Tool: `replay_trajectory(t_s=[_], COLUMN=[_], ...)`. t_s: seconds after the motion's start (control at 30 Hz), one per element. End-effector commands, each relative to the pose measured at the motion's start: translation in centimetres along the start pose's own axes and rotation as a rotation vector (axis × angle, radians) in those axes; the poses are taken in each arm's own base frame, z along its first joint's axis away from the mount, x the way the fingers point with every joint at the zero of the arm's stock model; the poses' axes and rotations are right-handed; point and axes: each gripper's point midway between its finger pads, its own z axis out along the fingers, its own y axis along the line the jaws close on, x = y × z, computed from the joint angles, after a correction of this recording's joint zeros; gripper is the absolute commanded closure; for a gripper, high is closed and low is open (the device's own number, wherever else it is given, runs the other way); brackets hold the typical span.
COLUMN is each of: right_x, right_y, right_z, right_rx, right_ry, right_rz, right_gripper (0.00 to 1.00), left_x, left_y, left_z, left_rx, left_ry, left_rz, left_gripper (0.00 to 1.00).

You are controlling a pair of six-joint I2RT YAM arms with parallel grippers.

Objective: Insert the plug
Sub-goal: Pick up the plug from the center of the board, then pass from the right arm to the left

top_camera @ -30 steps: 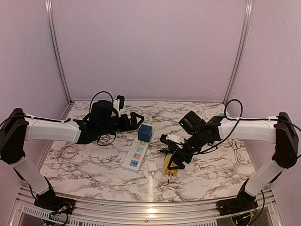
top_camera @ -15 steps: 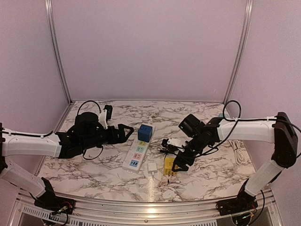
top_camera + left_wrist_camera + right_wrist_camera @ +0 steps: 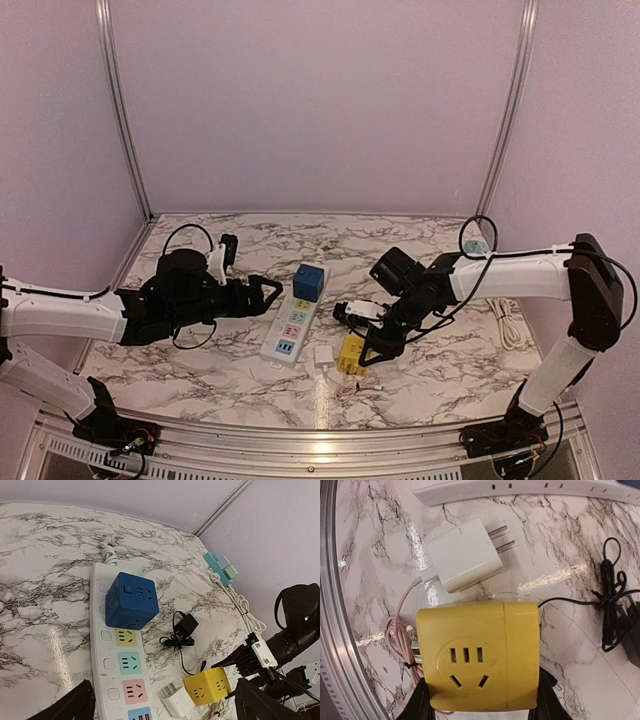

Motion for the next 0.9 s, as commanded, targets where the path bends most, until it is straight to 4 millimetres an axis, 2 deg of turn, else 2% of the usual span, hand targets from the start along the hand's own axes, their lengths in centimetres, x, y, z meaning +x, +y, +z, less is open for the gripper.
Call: replay_trajectory(t_s=[0.0,0.1,0.2,0.33,0.47,0.63,0.73,0.87], right_x=[-2.4,-4.6,-7.2,-9.5,-10.9,-11.7,-11.8,-11.6], right_y=[0.9,1.7,2.7,4.3,6.7,9.3,10.3,11.1], right_z=[-1.0,-3.1,-6.1,-10.1,-14.1,-16.3,-16.4,-15.8], right_rx=[-0.039,-0.058,-0.08,-0.103,-0.161,-0.284,-0.351,-0.411], right_ry=[-0.069,-0.158,-0.259,-0.372,-0.506,-0.592,-0.603,-0.6], right_rz=[-0.029,-0.045,-0.056,-0.088,-0.138,-0.181,-0.2,-0.206], right_gripper=[0.77,0.84,0.85,0.85,0.85,0.84,0.84,0.83], left_x=[-1.2,-1.7,-3.0,-4.3,-4.2,-1.0,1.2,3.6], left_y=[-2.0,-2.9,-4.6,-8.8,-12.3,-15.4,-16.4,-18.0], left_z=[-0.8,-1.0,-2.2,-4.9,-7.2,-8.0,-8.4,-9.2], left_rx=[0.061,0.059,0.083,0.217,0.299,0.325,0.312,0.365], left_ry=[-0.034,-0.046,-0.129,-0.231,-0.271,-0.192,-0.173,-0.14], left_rz=[0.053,0.164,0.341,0.555,0.793,1.187,1.404,1.61], left_gripper=[0.01,0.01,0.01,0.01,0.01,0.01,0.01,0.01])
